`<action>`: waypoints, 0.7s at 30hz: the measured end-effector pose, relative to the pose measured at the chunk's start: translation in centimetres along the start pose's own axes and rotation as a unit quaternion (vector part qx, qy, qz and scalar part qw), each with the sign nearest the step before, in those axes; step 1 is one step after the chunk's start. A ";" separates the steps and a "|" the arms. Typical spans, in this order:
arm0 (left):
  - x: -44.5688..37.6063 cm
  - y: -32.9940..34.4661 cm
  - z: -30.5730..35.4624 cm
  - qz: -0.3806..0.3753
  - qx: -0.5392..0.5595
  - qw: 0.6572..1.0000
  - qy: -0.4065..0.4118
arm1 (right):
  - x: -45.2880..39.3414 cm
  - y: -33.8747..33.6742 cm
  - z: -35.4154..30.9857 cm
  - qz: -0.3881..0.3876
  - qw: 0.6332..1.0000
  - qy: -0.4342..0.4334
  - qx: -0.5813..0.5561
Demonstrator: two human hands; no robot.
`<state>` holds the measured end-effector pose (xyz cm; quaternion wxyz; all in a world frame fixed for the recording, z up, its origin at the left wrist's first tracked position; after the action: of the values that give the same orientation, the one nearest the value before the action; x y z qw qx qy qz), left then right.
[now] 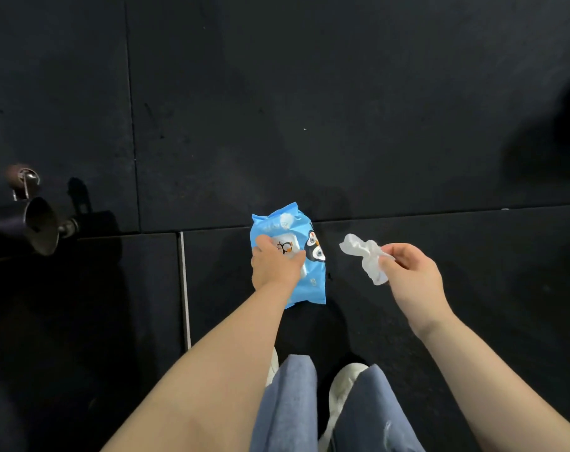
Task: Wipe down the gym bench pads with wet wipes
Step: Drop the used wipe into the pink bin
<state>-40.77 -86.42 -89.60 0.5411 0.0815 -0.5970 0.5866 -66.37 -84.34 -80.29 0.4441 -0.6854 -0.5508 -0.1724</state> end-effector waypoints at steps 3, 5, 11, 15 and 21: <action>-0.1 0.6 0.0 0.011 0.020 0.999 -0.029 | -0.2 -0.1 0.3 0.001 1.000 0.003 -0.002; 0.1 0.4 0.0 0.009 0.014 0.999 -0.032 | 0.0 -0.3 0.2 0.001 1.000 0.003 -0.003; 2.7 -3.0 2.4 -0.026 -0.077 0.995 0.058 | 2.5 -2.5 -2.8 0.004 1.000 -0.007 -0.022; 6.4 -7.4 5.7 -0.025 -0.138 0.983 0.117 | 5.9 -5.1 -7.0 0.011 0.999 -0.017 -0.031; 14.4 -16.6 11.2 0.023 -0.198 0.961 0.194 | 13.5 -10.5 -15.0 0.021 0.997 -0.048 -0.050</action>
<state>-40.55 -92.46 -65.68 0.6385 -0.1559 -0.5864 0.4735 -67.60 -88.23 -57.93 0.3856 -0.7256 -0.5477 -0.1577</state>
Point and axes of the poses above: each hand's wrist, its own x-axis away from the middle knuckle, its own y-axis out of the palm, z = x × y, the point moved 8 cm from there along -x, towards the middle knuckle, and after that the axes turned 4 degrees about x, right-handed, at the moved point
